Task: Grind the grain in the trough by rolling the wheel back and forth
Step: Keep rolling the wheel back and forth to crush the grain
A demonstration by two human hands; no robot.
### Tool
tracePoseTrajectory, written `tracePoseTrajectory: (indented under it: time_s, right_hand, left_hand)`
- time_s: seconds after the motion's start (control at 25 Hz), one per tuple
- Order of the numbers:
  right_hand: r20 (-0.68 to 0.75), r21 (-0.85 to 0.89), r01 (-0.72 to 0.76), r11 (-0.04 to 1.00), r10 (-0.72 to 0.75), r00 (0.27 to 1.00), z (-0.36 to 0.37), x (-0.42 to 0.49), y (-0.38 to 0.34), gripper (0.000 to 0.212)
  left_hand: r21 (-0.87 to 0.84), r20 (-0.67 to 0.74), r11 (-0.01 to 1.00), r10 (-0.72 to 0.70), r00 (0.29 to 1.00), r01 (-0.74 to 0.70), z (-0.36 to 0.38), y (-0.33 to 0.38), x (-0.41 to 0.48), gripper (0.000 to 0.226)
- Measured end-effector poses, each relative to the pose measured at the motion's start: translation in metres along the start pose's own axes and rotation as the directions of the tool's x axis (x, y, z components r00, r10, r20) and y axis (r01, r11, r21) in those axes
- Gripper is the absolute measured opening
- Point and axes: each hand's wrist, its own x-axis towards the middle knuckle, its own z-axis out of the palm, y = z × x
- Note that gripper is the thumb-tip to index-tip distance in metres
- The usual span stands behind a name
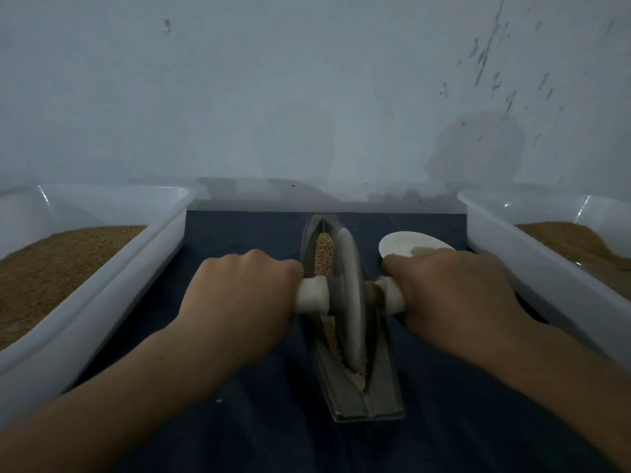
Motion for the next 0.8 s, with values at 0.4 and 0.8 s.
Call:
tracePoseTrajectory:
  time_s: [0.4,0.8]
  right_hand:
    - [0.141,0.026,-0.079,0.997,0.074,0.987,0.028,0.041,0.000,0.025]
    - [0.118,0.027,-0.133,0.991,0.129,0.985,0.039,0.049,-0.001,0.022]
  left_hand:
    - [-0.007,0.167,0.990,-0.138,0.976,0.141,0.021,0.000,0.030,0.012]
    - [0.048,0.189,0.988,-0.156,0.970,0.150,0.024,0.002,0.051,0.010]
